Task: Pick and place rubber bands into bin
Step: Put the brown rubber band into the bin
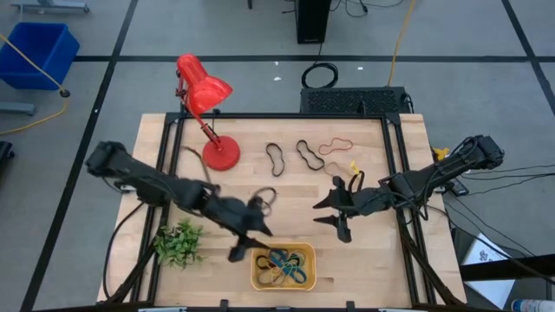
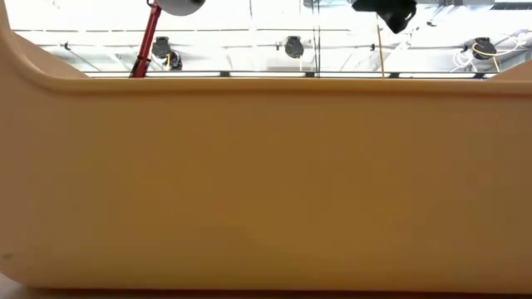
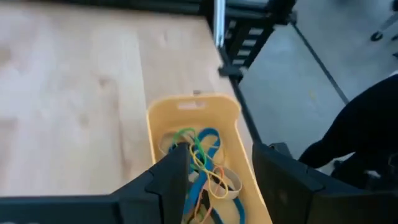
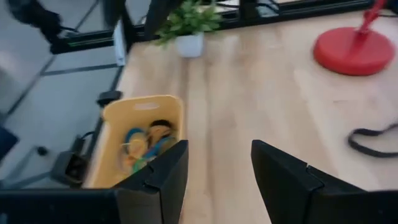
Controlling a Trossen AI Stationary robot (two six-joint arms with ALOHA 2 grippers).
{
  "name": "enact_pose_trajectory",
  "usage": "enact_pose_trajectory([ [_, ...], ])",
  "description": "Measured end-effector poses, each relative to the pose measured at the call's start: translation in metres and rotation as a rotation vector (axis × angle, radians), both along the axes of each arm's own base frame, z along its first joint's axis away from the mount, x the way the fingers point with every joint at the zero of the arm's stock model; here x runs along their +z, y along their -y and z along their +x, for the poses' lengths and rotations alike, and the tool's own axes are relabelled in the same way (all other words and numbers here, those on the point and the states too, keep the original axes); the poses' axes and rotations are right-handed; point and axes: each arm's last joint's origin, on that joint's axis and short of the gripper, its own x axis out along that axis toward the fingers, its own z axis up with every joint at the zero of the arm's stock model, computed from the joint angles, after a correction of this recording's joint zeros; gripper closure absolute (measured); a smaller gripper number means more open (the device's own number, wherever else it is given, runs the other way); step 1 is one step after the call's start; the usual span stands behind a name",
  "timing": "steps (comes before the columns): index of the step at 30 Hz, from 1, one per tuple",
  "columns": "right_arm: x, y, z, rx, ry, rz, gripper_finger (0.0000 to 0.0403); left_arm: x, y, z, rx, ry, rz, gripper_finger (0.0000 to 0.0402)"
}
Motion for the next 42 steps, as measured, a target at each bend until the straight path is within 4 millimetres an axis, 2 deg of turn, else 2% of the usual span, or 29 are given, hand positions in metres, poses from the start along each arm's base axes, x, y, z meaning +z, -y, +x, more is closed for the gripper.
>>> enact_pose_trajectory([
  [4,0.001,-0.002,0.0,0.052,-0.005,0.033,0.023,0.032,-0.017,-0.026,-0.035,0.09,0.061,0.0217],
  [8,0.001,0.0,0.0,-0.008,-0.002,0.058,0.0235,0.055,-0.032,-0.055,-0.021,0.127,0.119,0.0217],
  [11,0.001,0.006,0.002,-0.122,0.029,-0.028,0.0241,0.067,-0.043,-0.079,0.022,0.161,0.154,0.0217],
  [14,0.002,0.016,0.004,-0.219,0.048,-0.146,0.0248,0.069,-0.053,-0.103,0.061,0.201,0.167,0.0217],
  [17,0.0,0.033,0.007,-0.292,0.023,-0.189,0.0257,0.065,-0.062,-0.126,0.099,0.231,0.167,0.0217],
  [20,-0.008,0.059,0.006,-0.415,-0.081,-0.188,0.0266,0.054,-0.07,-0.144,0.154,0.243,0.161,0.0217],
  [24,-0.025,0.093,-0.005,-0.551,-0.303,-0.182,0.0279,0.035,-0.077,-0.159,0.216,0.269,0.135,0.0217],
  [28,-0.04,0.114,-0.013,-0.611,-0.506,-0.144,0.0289,0.018,-0.082,-0.166,0.24,0.286,0.107,0.0217],
  [34,-0.06,0.129,-0.009,-0.55,-0.536,-0.088,0.0293,0.003,-0.089,-0.166,0.298,0.253,0.089,0.0217],
  [38,-0.084,0.134,-0.014,-0.501,-0.539,-0.024,0.0293,0.001,-0.091,-0.164,0.324,0.238,0.08,0.0217],
  [42,-0.111,0.135,-0.027,-0.51,-0.598,0.002,0.0294,0.0,-0.091,-0.164,0.326,0.234,0.082,0.0217],
])
